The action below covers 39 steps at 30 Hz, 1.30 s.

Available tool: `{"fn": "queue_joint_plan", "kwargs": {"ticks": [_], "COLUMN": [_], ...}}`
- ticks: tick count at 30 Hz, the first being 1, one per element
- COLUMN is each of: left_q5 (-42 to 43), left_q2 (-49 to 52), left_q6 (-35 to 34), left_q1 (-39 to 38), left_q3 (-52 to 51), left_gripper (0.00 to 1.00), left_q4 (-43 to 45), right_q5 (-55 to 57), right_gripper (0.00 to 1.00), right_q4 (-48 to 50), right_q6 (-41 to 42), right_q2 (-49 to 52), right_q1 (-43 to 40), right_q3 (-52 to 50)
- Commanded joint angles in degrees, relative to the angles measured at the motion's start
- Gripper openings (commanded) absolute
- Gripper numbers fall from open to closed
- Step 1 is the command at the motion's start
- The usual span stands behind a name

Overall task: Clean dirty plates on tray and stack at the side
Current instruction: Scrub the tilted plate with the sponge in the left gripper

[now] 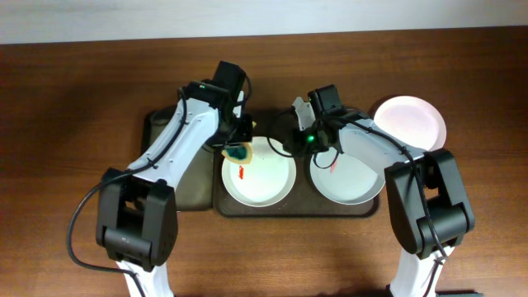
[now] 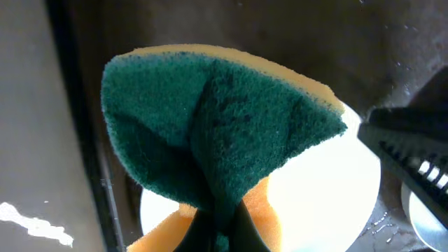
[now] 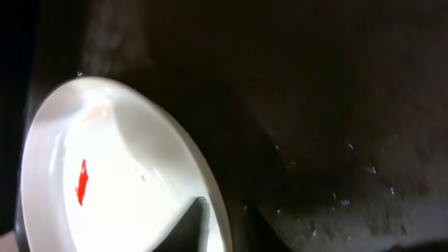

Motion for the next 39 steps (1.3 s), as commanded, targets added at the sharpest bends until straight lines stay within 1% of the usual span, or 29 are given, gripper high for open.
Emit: {"fn": "queue_joint_plan", "kwargs": {"ticks": [1, 4, 5, 8, 10, 13, 14, 15, 17, 20, 23, 25, 26, 29, 34, 35, 39], "left_q5": [0.6, 0.6, 0.6, 0.6, 0.6, 0.6, 0.6, 0.3, -0.1, -0.7, -1.1, -1.1, -1.1, -1.1, -0.9, -0.9, -0.9], "left_q2": [0.4, 0.4, 0.4, 0.4, 0.4, 0.4, 0.4, 0.4, 0.4, 0.4, 1.3, 2.8, 3.5, 4.0, 4.4, 4.6, 6.6], "left_q6": [-0.6, -0.6, -0.6, -0.6, -0.6, -0.6, -0.6, -0.6, -0.6, -1.3, -1.9, -1.9, -1.9, -1.9, -1.8, -1.9, -1.8], "left_q1": [-0.5, -0.5, -0.5, -0.5, -0.5, -0.5, -0.5, -0.5, -0.5, -0.5, -0.5, -0.5, -0.5, -0.5, -0.7, -0.7, -1.0], "left_q3": [-0.1, -0.1, -0.1, -0.1, -0.1, -0.1, -0.1, -0.1, -0.1, -0.1, -0.1, -0.1, -0.1, -0.1, -0.3, -0.3, -0.3], "left_gripper": [0.00, 0.00, 0.00, 0.00, 0.00, 0.00, 0.00, 0.00, 0.00, 0.00, 0.00, 0.00, 0.00, 0.00, 0.00, 0.00, 0.00], "left_q4": [-0.7, -0.9, -0.9, -0.9, -0.9, -0.6, -0.2, 0.4, 0.8, 0.9, 1.0, 1.2, 1.5, 5.3, 5.6, 5.8, 5.8], "right_q5": [0.7, 0.9, 0.9, 1.1, 2.5, 2.4, 2.3, 2.3, 2.3, 2.3, 2.4, 2.4, 2.4, 2.4, 2.4, 2.4, 2.4], "right_gripper": [0.26, 0.08, 0.05, 0.04, 0.04, 0.05, 0.06, 0.15, 0.24, 0.25, 0.23, 0.13, 0.10, 0.09, 0.08, 0.05, 0.05], "right_q4": [-2.6, -4.4, -4.5, -2.7, -0.3, 0.0, 0.0, 0.0, -0.1, -0.8, -1.1, -1.4, -1.4, -1.4, -1.4, -1.4, -1.3], "right_q6": [-1.3, -1.3, -1.3, -0.9, 2.9, 3.4, 3.3, 3.3, 3.3, 3.3, 3.3, 3.3, 3.3, 3.3, 3.3, 3.3, 3.3], "right_q2": [0.5, 0.5, 0.5, 0.5, 0.5, 0.5, 0.5, 0.5, 0.5, 0.5, 0.5, 0.5, 0.5, 0.5, 0.5, 0.5, 0.5], "right_q1": [0.5, 0.5, 0.5, 0.2, -1.0, -2.9, -3.1, -3.1, -3.1, -3.1, -3.1, -3.1, -3.1, -3.1, -3.1, -3.1, -3.1], "right_q3": [-0.4, -0.4, -0.4, -0.4, -0.4, -0.4, -0.4, -0.4, -0.4, -0.4, -0.4, -0.4, -0.4, -0.4, -0.4, -0.4, -0.4]}}
